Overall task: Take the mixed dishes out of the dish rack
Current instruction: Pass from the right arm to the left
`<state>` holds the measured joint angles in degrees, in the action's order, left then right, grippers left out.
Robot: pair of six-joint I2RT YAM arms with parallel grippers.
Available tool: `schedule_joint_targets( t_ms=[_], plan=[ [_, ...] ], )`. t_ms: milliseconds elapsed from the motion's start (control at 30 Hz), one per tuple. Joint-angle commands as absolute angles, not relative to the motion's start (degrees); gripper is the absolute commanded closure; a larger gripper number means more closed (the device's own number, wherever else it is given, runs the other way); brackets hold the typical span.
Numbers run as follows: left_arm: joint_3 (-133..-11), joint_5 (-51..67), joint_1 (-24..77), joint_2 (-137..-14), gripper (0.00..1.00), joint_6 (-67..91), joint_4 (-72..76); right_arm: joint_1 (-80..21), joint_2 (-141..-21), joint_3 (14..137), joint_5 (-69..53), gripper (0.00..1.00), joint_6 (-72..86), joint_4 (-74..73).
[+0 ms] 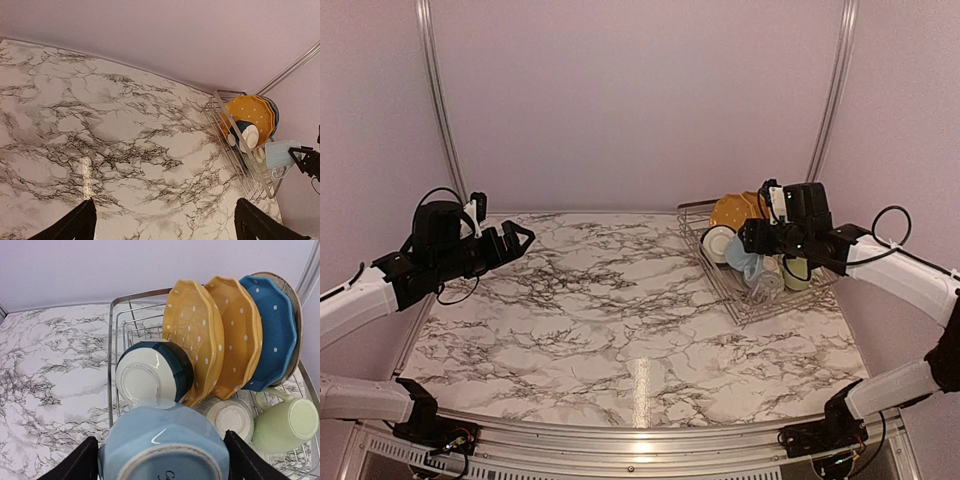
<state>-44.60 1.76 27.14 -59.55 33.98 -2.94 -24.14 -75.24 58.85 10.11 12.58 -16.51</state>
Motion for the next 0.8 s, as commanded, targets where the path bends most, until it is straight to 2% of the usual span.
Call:
schedule_joint_targets(
  t_ms=[0, 233, 467, 600, 767],
  plan=[
    [-42.8, 3.8, 27.3, -59.6, 0.01, 35.0, -0.6, -22.7, -71.8, 58.0, 4.6, 0.99, 16.2, -6.6],
    [-41.6, 7.9, 27.7, -60.8, 0.01, 37.1, 3.9, -21.5, -71.3, 58.3, 0.7, 1.00, 20.5, -6.4],
    [-40.1, 11.7, 28.3, -60.7, 0.01, 40.5, 11.4, -19.6, -68.1, 56.2, -12.6, 1.00, 27.1, 0.3],
    [-40.8, 19.3, 30.9, -63.1, 0.04, 41.7, 19.9, -19.6, -67.7, 53.9, -19.4, 1.00, 31.2, 8.6],
    [-45.7, 22.9, 37.2, -69.8, 0.04, 42.5, 27.9, -19.8, -67.8, 48.9, -26.0, 1.00, 38.6, 21.9]
  ],
)
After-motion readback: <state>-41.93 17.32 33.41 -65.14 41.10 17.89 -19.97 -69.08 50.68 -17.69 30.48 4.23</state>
